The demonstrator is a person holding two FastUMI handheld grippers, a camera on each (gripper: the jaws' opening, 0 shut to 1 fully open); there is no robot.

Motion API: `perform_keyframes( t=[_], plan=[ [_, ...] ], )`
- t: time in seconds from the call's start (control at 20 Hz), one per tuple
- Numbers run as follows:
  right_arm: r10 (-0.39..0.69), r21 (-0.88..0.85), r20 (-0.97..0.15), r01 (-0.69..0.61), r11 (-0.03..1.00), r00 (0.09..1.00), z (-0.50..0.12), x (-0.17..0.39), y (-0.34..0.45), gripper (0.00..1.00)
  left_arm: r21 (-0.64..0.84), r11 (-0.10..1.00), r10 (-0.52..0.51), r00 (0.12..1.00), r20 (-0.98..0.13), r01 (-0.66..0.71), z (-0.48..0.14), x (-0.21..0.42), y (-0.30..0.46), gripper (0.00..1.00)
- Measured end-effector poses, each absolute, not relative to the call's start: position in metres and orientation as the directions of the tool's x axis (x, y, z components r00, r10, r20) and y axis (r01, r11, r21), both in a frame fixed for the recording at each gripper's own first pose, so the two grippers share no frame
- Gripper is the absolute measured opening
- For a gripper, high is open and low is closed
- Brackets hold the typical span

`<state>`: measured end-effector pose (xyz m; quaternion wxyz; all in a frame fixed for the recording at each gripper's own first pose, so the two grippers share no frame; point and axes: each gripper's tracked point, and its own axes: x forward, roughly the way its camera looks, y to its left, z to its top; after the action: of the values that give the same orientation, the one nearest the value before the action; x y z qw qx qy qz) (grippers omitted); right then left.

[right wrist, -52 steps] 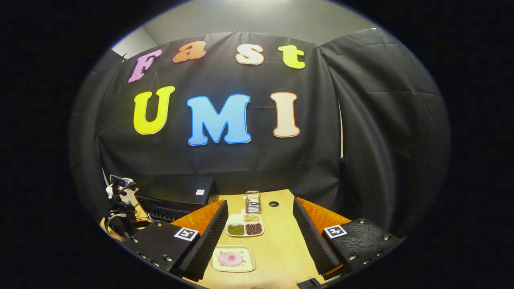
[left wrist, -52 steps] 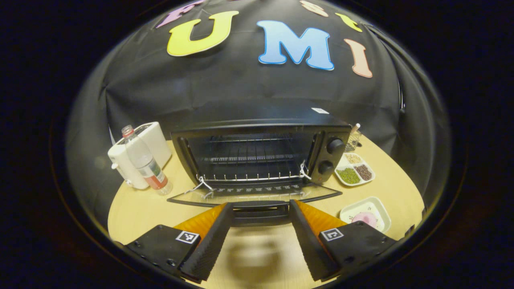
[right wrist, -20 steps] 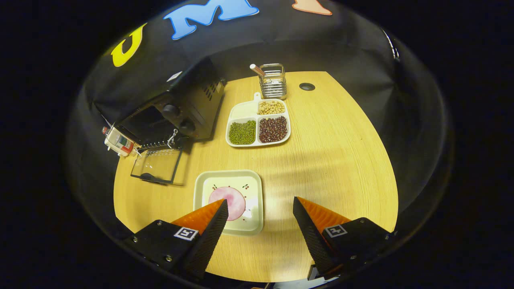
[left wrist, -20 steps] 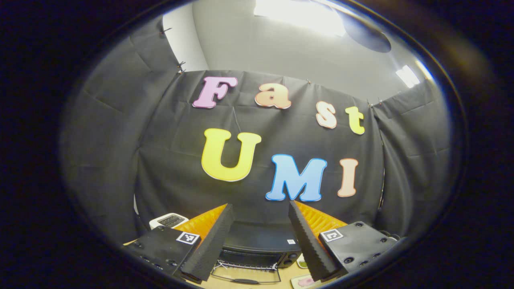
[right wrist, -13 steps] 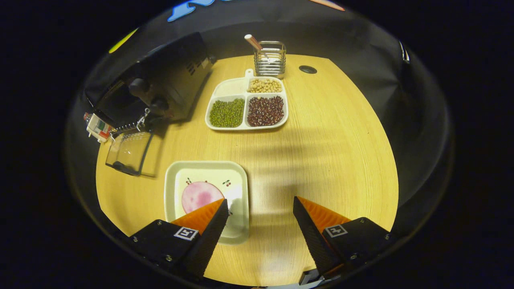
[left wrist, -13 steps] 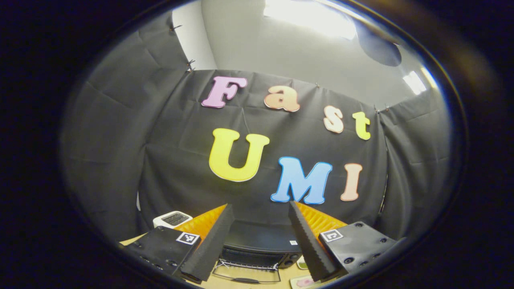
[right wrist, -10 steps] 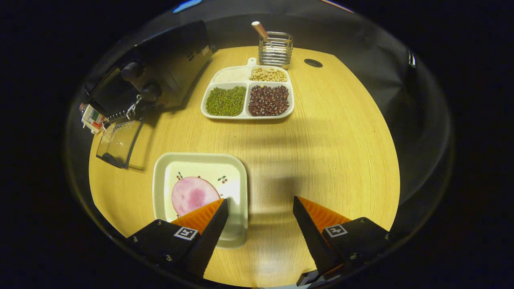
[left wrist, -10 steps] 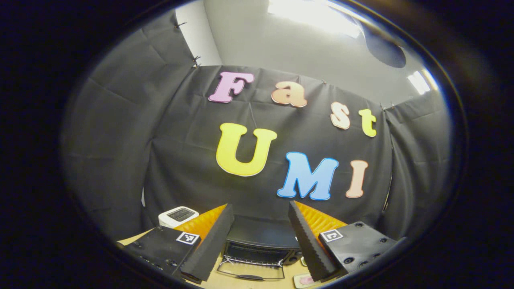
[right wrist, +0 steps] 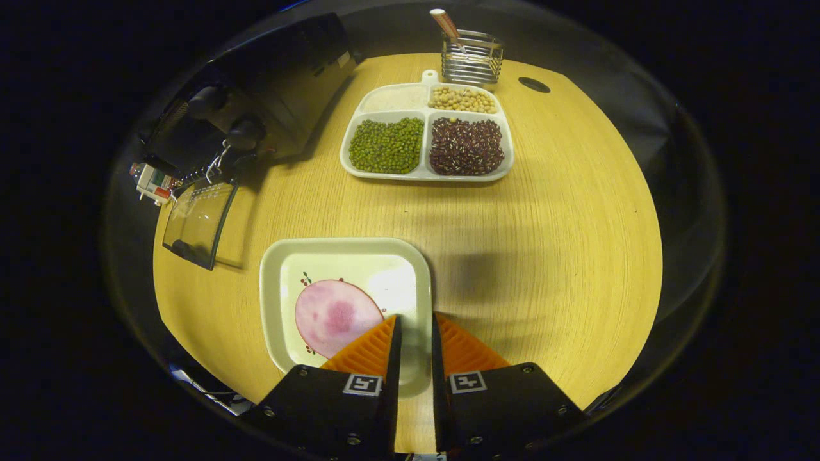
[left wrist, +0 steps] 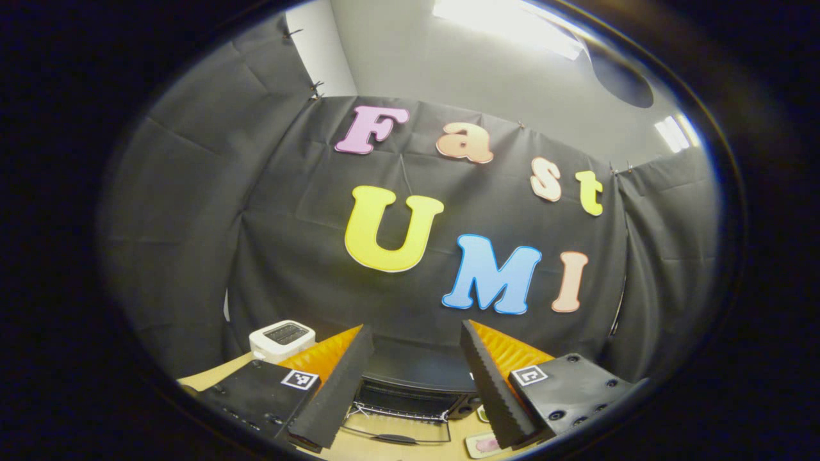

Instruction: Open the electric oven with the left hand, put the food in, and close the electric oven.

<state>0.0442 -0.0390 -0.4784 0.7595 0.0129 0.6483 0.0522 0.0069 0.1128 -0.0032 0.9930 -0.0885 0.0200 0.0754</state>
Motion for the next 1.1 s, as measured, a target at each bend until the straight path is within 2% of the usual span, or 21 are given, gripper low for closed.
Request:
perform_keyframes(
  t=[0.05,0.1,0.2,0.35,0.45,0.65,1.1],
  plan=[
    [0.115,0.113,-0.987,-0.026,0.993,0.114,-0.468,0.035,-0.038,0.13,-0.173,0.974,0.14,0.989,-0.053,-0.148,-0.003,0.008,0.108,0.99],
    [0.141,0.14,-0.983,-0.014,0.99,0.118,-0.464,0.04,-0.037,0.02,-0.173,0.975,0.135,0.989,-0.054,-0.143,-0.003,0.008,0.103,0.99],
    [0.183,0.181,-0.976,-0.023,0.983,0.117,-0.455,0.034,-0.039,0.01,-0.172,0.976,0.125,0.991,-0.056,-0.133,-0.002,0.011,0.092,0.99],
    [0.307,0.32,-0.94,0.071,0.945,0.151,-0.455,0.035,-0.04,0.01,-0.164,0.979,0.112,0.992,-0.064,-0.121,0.0,0.014,0.074,0.99],
    [0.405,0.437,-0.894,0.17,0.884,0.19,-0.453,0.033,-0.042,0.01,-0.155,0.98,0.111,0.991,-0.075,-0.121,0.001,0.014,0.06,0.99],
    [0.561,0.619,-0.785,0.282,0.733,0.262,-0.453,0.029,-0.042,0.01,-0.116,0.985,0.118,0.989,-0.092,-0.129,0.004,0.014,0.034,0.98],
    [0.701,0.8,-0.6,0.321,0.507,0.387,-0.431,0.018,-0.035,0.01,-0.065,0.987,0.142,0.985,-0.102,-0.149,0.014,0.004,-0.01,0.99]
  ],
)
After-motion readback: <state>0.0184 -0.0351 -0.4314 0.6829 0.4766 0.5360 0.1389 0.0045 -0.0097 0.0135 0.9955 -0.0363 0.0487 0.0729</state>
